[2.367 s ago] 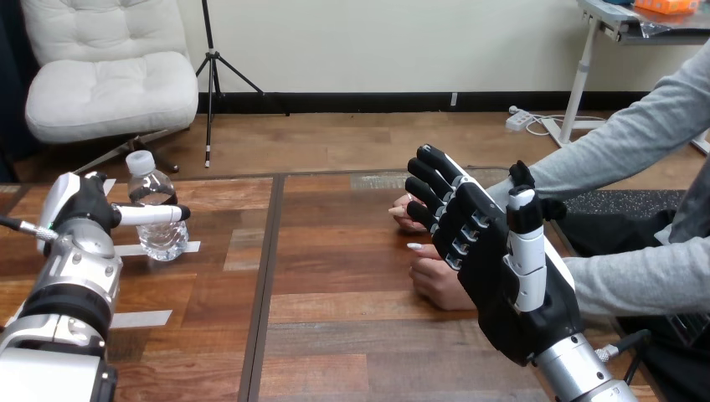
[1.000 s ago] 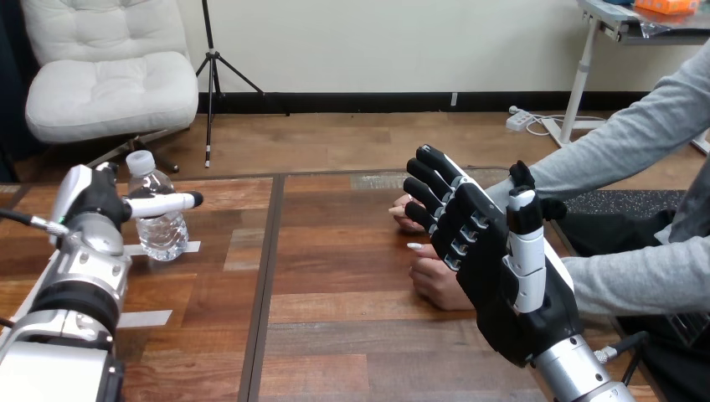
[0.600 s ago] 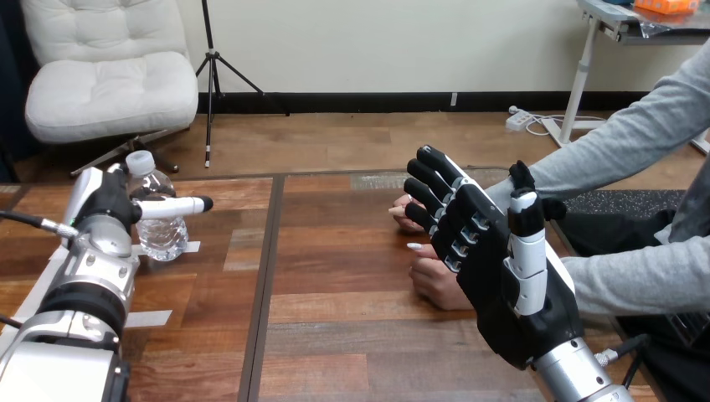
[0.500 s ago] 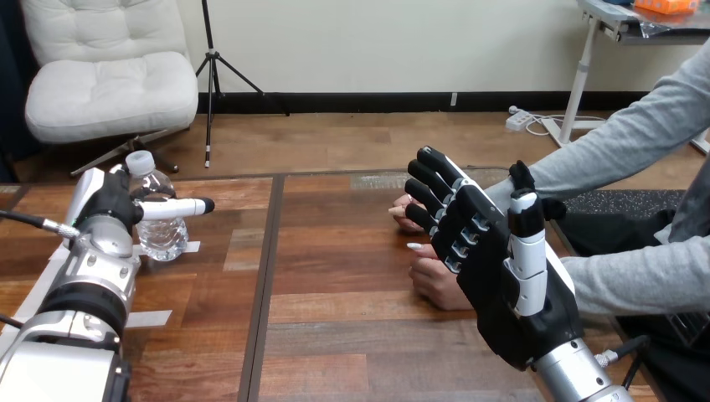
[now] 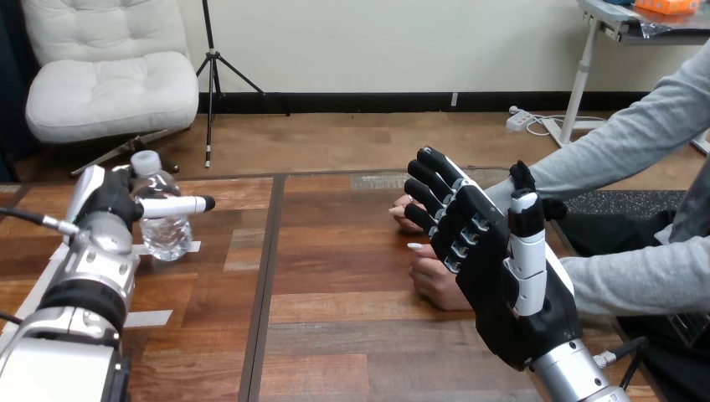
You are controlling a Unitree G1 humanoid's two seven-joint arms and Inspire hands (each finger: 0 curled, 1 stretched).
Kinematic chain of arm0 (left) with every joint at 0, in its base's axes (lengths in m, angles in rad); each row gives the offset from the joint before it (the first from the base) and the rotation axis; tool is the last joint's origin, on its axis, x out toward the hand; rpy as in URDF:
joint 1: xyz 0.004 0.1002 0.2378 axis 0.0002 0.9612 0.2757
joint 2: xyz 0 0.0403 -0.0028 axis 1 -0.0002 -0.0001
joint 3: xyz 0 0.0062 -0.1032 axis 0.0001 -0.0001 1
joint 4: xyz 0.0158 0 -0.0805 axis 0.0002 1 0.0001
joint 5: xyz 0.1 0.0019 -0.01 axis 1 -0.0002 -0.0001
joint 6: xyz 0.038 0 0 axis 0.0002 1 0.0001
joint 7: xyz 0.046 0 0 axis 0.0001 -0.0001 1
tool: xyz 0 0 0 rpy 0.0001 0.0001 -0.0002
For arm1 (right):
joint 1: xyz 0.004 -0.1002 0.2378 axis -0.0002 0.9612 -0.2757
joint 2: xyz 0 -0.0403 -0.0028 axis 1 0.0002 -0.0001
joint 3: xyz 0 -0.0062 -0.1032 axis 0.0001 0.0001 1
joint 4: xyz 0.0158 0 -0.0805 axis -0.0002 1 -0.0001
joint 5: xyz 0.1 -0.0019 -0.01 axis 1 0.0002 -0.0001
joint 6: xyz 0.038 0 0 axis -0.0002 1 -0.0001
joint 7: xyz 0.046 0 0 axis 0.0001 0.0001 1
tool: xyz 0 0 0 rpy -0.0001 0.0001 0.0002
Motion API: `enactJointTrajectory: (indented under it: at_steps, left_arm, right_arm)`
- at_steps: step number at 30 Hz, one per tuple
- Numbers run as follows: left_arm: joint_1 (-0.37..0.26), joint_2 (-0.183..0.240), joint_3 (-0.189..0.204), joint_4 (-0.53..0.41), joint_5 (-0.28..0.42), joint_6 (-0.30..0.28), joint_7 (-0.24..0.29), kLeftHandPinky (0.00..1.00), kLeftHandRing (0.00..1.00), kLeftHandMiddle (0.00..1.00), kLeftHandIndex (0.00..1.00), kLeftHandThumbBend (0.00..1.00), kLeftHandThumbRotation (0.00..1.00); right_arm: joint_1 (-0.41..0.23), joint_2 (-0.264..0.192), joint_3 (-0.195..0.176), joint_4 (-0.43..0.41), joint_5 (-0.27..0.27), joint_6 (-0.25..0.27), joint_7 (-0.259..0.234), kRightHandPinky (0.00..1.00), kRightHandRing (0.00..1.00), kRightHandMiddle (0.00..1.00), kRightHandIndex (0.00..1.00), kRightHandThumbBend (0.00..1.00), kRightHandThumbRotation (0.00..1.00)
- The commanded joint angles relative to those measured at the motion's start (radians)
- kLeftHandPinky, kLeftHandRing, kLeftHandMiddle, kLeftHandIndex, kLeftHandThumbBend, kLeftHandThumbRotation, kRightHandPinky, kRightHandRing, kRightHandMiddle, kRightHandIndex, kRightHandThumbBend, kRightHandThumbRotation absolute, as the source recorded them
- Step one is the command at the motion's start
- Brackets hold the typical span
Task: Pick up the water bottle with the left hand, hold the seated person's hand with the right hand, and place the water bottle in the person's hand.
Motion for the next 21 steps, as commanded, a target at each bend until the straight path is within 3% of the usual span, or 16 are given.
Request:
enactJointTrajectory:
  at_steps: [1, 13, 21]
  left_arm:
    - [-0.11, -0.006, 0.004, 0.012, 0.001, -0.015, -0.004, 0.8, 0.88, 0.91, 0.89, 0.97, 0.25]
    - [-0.118, -0.016, -0.002, 0.019, 0.006, -0.004, 0.004, 0.8, 0.83, 0.83, 0.82, 0.94, 0.16]
    - [-0.123, -0.024, -0.005, 0.027, 0.012, 0.013, 0.039, 0.71, 0.78, 0.8, 0.8, 0.93, 0.07]
  right_arm:
    - [-0.03, 0.004, 0.003, -0.058, 0.005, -0.016, -0.002, 0.98, 0.98, 0.96, 0.94, 0.89, 1.0]
    - [-0.028, 0.005, 0.003, -0.056, 0.004, -0.025, 0.002, 0.98, 0.98, 0.96, 0.94, 0.88, 1.0]
    - [-0.026, 0.007, 0.003, -0.057, 0.003, -0.03, 0.001, 0.97, 0.97, 0.96, 0.94, 0.88, 1.0]
